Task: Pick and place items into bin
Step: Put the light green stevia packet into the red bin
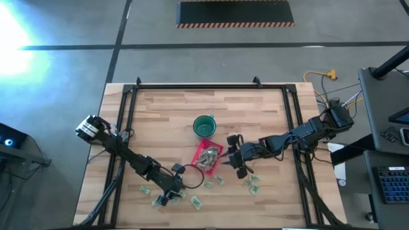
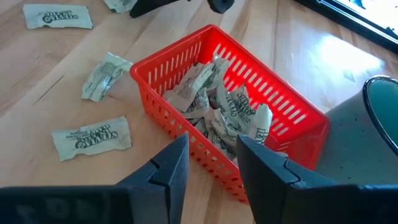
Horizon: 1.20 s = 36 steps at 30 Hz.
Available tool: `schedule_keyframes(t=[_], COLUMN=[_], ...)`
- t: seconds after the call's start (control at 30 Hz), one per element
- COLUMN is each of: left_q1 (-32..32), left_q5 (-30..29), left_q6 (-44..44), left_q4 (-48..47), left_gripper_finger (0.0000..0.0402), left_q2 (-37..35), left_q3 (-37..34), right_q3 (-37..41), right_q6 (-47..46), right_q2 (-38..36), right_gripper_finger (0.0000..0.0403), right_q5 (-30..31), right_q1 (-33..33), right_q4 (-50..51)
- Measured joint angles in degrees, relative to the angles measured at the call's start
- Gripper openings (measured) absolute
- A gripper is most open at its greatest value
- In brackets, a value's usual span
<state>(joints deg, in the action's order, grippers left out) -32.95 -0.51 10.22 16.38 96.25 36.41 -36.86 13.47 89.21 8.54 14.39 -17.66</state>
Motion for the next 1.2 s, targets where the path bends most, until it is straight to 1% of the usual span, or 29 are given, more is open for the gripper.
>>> schedule_keyframes(t=[0.3, 0.4, 0.47, 0.53, 0.63, 0.77, 0.9, 1.03, 1.13, 1.2], left_q1=[-0.01, 0.25, 0.38, 0.58, 0.72, 0.74, 0.74, 0.93, 1.48, 2.07], left_q5=[1.66, 1.53, 1.50, 0.57, -3.40, -11.91, -20.99, -28.29, -32.62, -33.51], left_q6=[-0.07, -1.93, -3.76, -4.94, -5.45, -12.49, -17.27, -22.28, -25.19, -27.47], left_q4=[-0.68, -0.75, -0.80, -0.70, -0.78, -0.41, -0.18, 0.11, 1.72, 4.28], left_gripper_finger=[0.0051, 0.0022, 0.0008, 0.0004, 0.0009, 0.0010, 0.0010, 0.0010, 0.0011, 0.0011], left_q2=[-0.69, -0.79, -1.18, -1.65, -2.48, -3.29, -3.37, -3.39, -3.39, -3.39], left_q3=[-0.01, -0.01, 0.08, 0.32, 0.68, 2.10, 3.81, 5.91, 6.86, 6.94], right_q3=[0.00, 0.00, 0.00, 0.00, 0.00, 0.00, -0.02, -0.04, -0.04, -0.04], right_q6=[0.00, 0.00, 0.00, 0.00, 0.00, 0.00, 0.00, 0.00, 0.00, 0.00], right_q2=[0.00, 0.00, 0.00, 0.00, 0.00, 0.00, 0.00, 0.00, 0.00, 0.00], right_gripper_finger=[0.0122, 0.0118, 0.0116, 0.0114, 0.0111, 0.0112, 0.0110, 0.0105, 0.0102, 0.0100], right_q5=[0.02, 0.02, 0.02, 0.02, 0.03, 0.04, 0.06, 0.07, 0.08, 0.09], right_q1=[0.00, -0.02, 0.00, -0.02, -0.02, -0.02, -0.02, -0.02, -0.02, -0.02], right_q4=[0.73, 1.01, 0.99, 1.01, 0.99, 1.23, 1.46, 1.98, 2.53, 2.57])
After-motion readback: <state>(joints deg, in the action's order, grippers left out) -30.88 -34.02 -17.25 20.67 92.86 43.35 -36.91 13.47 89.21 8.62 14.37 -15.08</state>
